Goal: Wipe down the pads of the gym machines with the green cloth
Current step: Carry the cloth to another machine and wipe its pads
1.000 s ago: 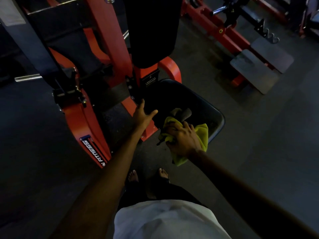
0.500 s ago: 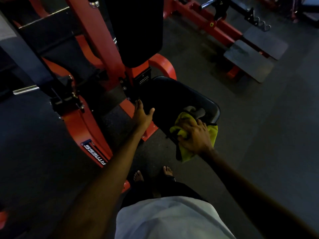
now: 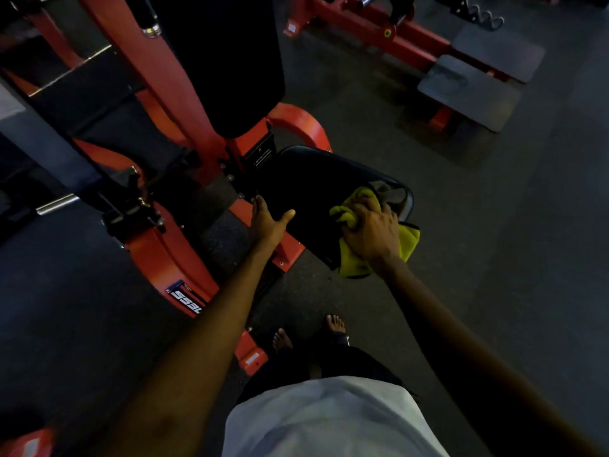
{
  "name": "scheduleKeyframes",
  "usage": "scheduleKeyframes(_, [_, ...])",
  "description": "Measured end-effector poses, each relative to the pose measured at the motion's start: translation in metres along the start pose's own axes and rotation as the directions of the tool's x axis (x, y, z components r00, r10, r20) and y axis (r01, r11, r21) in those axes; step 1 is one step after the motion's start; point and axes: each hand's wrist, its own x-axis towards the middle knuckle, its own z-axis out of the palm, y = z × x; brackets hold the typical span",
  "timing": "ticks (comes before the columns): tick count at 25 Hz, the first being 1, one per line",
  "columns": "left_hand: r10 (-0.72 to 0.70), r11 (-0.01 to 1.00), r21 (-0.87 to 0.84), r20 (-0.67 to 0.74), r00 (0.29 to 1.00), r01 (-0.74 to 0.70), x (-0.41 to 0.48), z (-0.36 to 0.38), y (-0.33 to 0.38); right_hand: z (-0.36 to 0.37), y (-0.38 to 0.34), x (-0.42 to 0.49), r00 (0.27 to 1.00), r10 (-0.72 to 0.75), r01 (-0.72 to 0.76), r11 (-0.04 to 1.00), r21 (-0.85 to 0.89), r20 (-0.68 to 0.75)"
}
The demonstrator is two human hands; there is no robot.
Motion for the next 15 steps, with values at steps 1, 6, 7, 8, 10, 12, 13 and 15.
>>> scheduleKeyframes(1, [-0.006, 1.0, 0.019, -0.002, 1.0, 0.006, -0.001, 0.0, 0.002, -0.002, -0.004, 0.01, 1.0, 0.029, -0.029, 1.0, -0.005, 0.003])
scheduleKeyframes(6, [-0.011, 0.997, 0.082, 0.014, 1.0, 0.009, -0.002, -0.001, 0.01, -0.002, 0.007, -0.023, 0.997, -0.067, 0.067, 0.997, 0.026, 0.035])
scheduleKeyframes(7, [-0.009, 0.995, 0.097, 0.023, 1.0, 0.007, -0.002, -0.002, 0.011, -0.003, 0.013, -0.032, 0.994, -0.099, 0.097, 0.995, 0.039, 0.047])
scheduleKeyframes(8, [-0.014, 0.994, 0.109, 0.024, 1.0, 0.011, -0.002, -0.001, 0.012, -0.005, 0.019, -0.032, 0.992, -0.115, 0.113, 0.993, 0.04, 0.059])
scheduleKeyframes(10, [-0.011, 0.99, 0.143, 0.029, 1.0, 0.007, -0.003, -0.001, 0.019, -0.009, 0.023, -0.009, 0.995, -0.092, 0.091, 0.996, 0.027, 0.039])
scheduleKeyframes(12, [0.045, 0.974, 0.222, 0.028, 0.999, -0.05, -0.007, 0.002, 0.028, -0.009, 0.019, 0.02, 1.0, 0.001, -0.001, 1.0, 0.029, -0.006])
scheduleKeyframes(13, [0.079, 0.961, 0.262, 0.031, 0.996, -0.084, -0.011, 0.006, 0.034, -0.009, 0.014, 0.03, 0.999, 0.03, -0.03, 0.999, 0.025, -0.018])
scheduleKeyframes(15, [0.121, 0.941, 0.313, 0.049, 0.991, -0.13, -0.019, 0.014, 0.048, -0.008, 0.005, 0.035, 1.0, 0.001, -0.001, 1.0, 0.011, -0.028])
